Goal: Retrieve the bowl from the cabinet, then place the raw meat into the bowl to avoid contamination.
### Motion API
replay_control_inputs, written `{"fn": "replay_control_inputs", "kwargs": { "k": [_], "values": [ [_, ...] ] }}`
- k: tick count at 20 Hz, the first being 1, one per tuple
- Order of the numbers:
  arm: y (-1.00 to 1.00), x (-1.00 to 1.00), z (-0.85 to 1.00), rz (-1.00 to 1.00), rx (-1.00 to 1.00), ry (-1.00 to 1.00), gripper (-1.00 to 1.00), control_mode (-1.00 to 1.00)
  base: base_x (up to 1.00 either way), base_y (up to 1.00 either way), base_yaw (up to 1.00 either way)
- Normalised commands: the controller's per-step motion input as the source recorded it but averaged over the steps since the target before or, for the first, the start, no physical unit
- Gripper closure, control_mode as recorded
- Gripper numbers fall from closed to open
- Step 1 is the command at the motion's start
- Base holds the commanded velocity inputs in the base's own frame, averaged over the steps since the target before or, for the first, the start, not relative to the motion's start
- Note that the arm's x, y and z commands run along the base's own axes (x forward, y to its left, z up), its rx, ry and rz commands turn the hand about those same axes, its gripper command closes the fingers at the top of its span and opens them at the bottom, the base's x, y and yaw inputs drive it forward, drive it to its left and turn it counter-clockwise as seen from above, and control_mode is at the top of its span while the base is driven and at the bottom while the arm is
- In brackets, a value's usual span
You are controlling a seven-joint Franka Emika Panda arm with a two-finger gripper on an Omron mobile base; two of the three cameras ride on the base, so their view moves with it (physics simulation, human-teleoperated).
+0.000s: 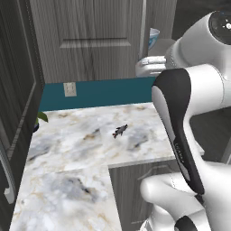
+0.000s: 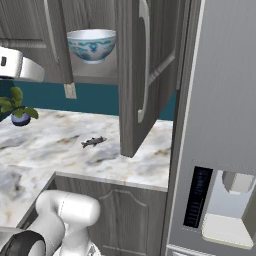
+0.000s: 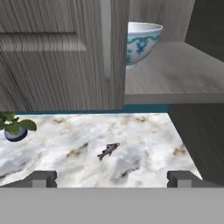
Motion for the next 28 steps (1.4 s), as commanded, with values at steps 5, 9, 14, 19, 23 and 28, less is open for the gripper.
{"fn": "replay_control_inputs", "kwargs": {
  "k": [5, 9, 14, 19, 23, 28],
  "values": [
    [0.02, 0.47, 0.28, 0.0, 0.09, -0.03, -1.0, -1.0, 0.0, 0.0, 0.0],
    [0.03, 0.5, 0.13, -0.02, -0.07, -0.1, -1.0, -1.0, 0.0, 0.0, 0.0],
    [0.03, 0.55, 0.14, 0.0, -0.02, -0.04, -1.0, -1.0, 0.0, 0.0, 0.0],
    [0.0, 0.52, 0.01, 0.0, 0.0, 0.03, -1.0, -1.0, 0.0, 0.0, 0.0],
    [0.0, 0.51, 0.0, 0.0, 0.0, 0.01, -1.0, -1.0, 0.0, 0.0, 0.0],
    [0.0, 0.4, -0.04, -0.02, -0.01, 0.01, -1.0, -1.0, 0.0, 0.0, 0.0]
  ]
}}
